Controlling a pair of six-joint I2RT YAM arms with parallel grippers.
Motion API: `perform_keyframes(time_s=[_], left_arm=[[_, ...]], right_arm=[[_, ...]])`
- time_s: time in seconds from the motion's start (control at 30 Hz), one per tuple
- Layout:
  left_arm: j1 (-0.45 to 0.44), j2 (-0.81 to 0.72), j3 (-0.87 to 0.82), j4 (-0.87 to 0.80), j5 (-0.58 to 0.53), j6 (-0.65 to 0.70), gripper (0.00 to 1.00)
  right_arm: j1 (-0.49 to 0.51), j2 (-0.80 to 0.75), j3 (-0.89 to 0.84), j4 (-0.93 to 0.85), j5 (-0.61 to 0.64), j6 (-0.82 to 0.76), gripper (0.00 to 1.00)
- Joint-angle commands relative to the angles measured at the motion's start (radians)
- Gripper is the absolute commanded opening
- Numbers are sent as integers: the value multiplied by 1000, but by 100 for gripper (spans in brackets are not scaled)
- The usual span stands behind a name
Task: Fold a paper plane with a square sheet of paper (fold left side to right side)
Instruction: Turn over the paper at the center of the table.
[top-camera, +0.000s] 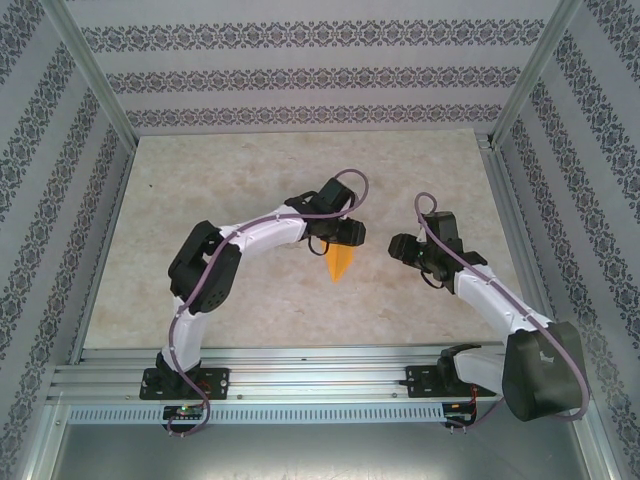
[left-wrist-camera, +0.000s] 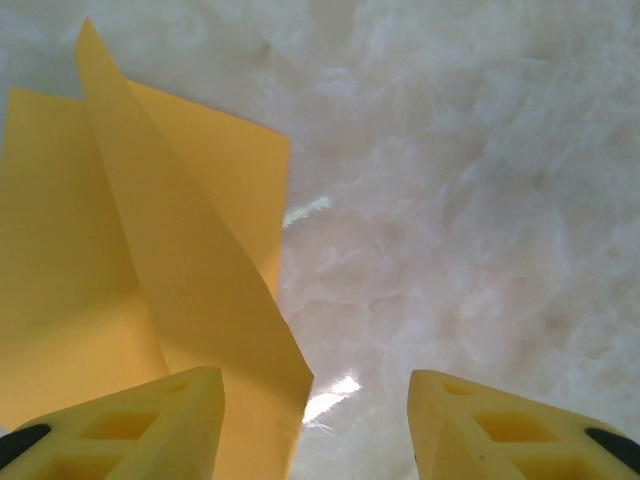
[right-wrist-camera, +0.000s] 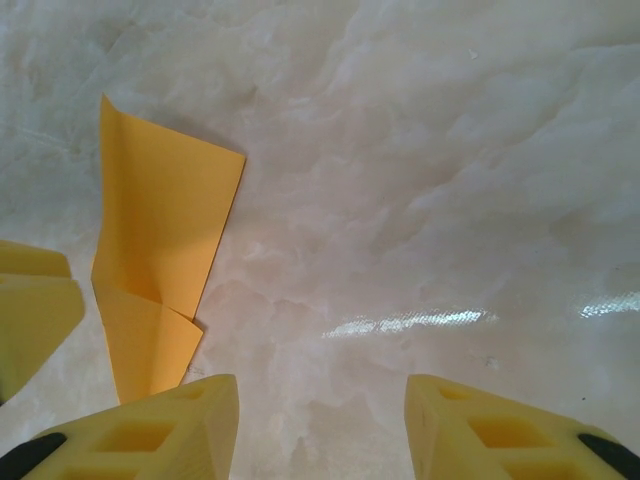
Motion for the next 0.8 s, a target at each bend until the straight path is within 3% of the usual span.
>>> perform_keyframes(time_s=[0.0,0.17,0.47,0.77], left_arm=[[-21,59,65,-140,-117,50,52],[-31,96,94,-193,-183,61,45],[-8,-3,46,-120,-126,64,6],[89,-281,-169,205,29,-68,3]], right_arm=[[-20,-28,1,-16,28,-17,48],[-31,-43,-8,-17,20,-19,49],[-53,-109,-51,135,-184,27,53],[-29,-198,-121,404,-340,217,60]])
